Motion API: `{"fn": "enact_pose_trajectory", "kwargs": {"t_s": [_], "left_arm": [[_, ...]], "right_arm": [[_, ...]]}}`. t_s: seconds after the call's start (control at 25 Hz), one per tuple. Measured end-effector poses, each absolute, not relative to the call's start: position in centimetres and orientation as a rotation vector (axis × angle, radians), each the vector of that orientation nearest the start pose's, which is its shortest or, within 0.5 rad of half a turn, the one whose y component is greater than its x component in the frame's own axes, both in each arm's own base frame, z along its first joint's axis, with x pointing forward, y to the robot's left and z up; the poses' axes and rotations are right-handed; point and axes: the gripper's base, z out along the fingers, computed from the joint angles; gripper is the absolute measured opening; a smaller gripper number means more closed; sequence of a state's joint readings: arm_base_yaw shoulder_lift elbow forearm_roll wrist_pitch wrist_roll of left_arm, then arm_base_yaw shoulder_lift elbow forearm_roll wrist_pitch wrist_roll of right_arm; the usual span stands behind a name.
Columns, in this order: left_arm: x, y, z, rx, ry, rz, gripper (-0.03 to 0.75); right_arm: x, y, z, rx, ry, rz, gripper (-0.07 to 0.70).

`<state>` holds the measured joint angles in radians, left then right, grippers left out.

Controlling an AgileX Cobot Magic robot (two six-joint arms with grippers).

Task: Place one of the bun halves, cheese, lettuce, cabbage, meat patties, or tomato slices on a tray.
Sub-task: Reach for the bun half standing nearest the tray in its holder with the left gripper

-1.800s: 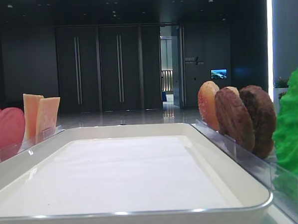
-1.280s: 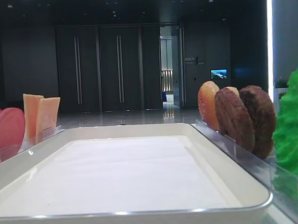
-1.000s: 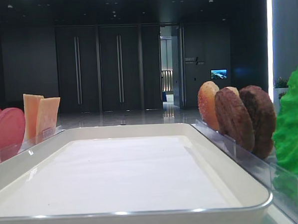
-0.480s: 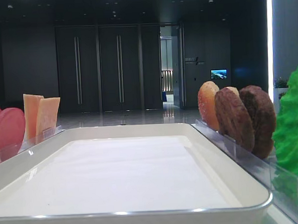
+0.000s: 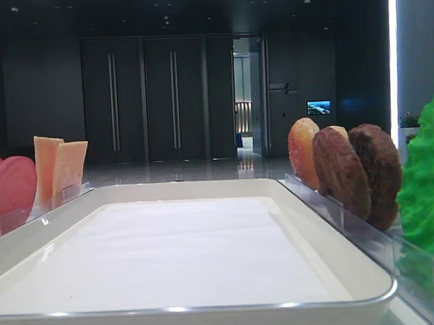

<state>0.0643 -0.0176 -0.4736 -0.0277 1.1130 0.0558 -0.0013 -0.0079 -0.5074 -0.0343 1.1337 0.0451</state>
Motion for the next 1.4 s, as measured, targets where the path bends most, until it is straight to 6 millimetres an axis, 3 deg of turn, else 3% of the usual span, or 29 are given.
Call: {"fn": "enact_pose_trajectory", "kwargs": {"t_s": [0.36,0.68,1.04,1.4], "left_arm": [[-0.4,-0.3,26.6,-0.019,2.132,0.029,0.613],[1.1,-0.2,29.2,-0.056,2.216,0.007,0.612],[6.2,-0.1,31.5,-0.069,2.456,-0.044,0.612],[11.8,0.8,31.8,-0.087,2.709,0.019,0.612]], "right_arm": [[-1.0,-0.3,27.3,0.052,2.101,-0.015,0.399],[-1.0,-0.3,27.3,0.052,2.101,-0.015,0.399],[-1.0,-0.3,27.3,0.052,2.101,-0.015,0.399],[-1.0,-0.3,27.3,0.052,2.101,-0.015,0.399]]}}
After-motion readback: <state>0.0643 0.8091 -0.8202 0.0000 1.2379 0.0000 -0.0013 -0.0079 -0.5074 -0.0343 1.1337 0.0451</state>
